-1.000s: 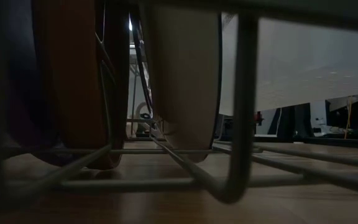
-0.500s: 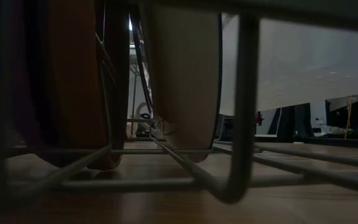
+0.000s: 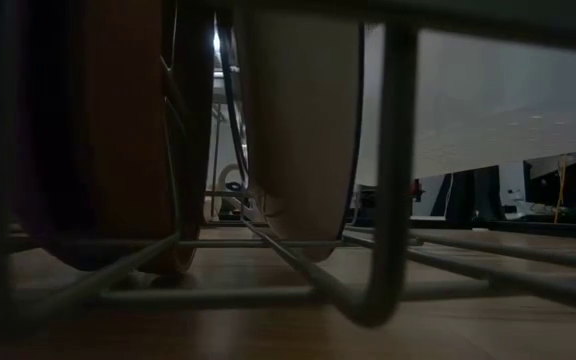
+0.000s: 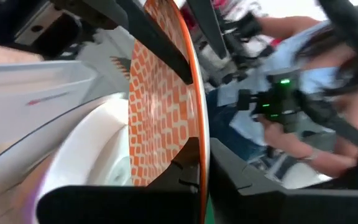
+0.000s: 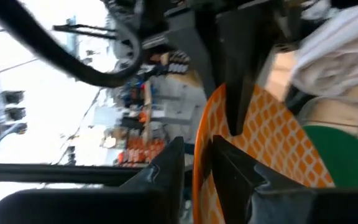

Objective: Sort dishes
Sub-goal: Put the orange patterned plate into the dish rack

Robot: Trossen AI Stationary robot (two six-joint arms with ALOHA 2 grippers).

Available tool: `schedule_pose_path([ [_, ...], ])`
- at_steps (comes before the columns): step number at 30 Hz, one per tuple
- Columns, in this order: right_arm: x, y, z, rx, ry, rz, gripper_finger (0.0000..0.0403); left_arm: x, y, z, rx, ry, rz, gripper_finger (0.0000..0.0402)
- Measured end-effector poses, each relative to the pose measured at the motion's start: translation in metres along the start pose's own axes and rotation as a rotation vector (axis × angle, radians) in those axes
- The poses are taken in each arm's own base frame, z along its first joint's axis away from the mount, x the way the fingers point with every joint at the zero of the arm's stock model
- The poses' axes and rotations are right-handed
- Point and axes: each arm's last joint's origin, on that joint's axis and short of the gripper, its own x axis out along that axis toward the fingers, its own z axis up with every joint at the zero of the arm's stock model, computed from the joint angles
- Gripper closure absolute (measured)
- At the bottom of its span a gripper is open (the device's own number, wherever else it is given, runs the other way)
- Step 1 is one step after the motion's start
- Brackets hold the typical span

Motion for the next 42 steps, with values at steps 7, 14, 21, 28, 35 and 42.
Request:
schedule_pose_path([
  [7,-0.001,0.014,-0.001,0.006,0.101,0.155,0.0324,0.000,-0.004,0.001,0.003,-0.035,-0.141,0.0400],
  [14,-0.003,0.020,-0.004,-0.001,0.199,0.235,0.0324,0.002,-0.007,0.001,0.079,-0.047,-0.199,0.0401],
  [21,-0.008,0.026,-0.009,-0.018,0.390,0.296,0.0324,0.017,-0.011,0.001,0.205,-0.017,-0.245,0.0401],
  [28,-0.021,0.040,-0.011,-0.007,0.558,0.349,0.0324,0.032,-0.017,-0.002,0.300,0.011,-0.301,0.0402],
  [35,-0.028,0.044,-0.013,0.080,0.696,0.328,0.0324,0.040,-0.020,-0.003,0.374,0.014,-0.344,0.0401],
  [42,-0.039,0.052,-0.026,0.174,0.827,0.301,0.0324,0.046,-0.023,-0.004,0.396,0.024,-0.370,0.0401],
])
